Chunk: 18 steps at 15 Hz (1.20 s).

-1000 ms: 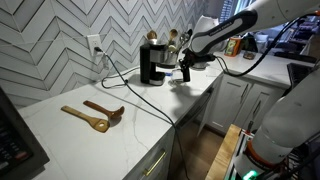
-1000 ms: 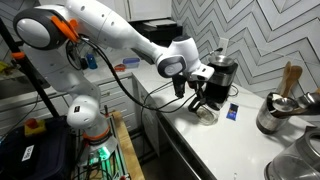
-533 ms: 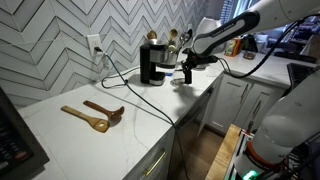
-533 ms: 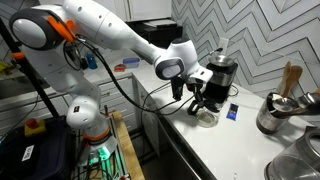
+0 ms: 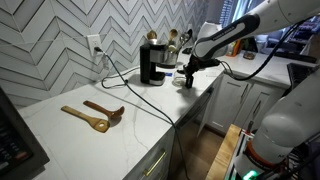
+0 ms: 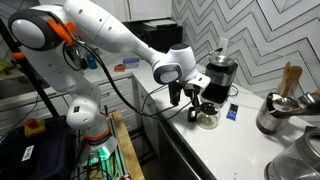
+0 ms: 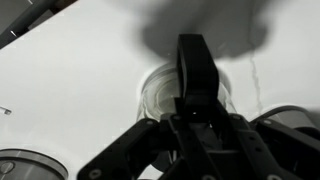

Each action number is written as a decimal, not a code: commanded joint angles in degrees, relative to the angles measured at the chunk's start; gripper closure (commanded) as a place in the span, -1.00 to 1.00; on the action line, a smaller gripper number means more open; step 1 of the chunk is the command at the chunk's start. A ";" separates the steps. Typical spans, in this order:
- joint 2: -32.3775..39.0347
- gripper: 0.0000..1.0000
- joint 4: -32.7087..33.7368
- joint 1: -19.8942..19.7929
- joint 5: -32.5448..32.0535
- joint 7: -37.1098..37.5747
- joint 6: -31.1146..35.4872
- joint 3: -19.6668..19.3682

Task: Take the coffee pot off of the coffee maker

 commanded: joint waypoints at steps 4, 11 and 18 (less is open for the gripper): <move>-1.16 -0.56 -0.87 0.12 0.37 -1.82 -0.28 -0.75; -9.13 -1.00 1.32 -0.74 -3.82 -3.54 -7.48 0.27; -14.71 -1.00 7.60 -0.84 -7.34 -4.19 -19.06 1.40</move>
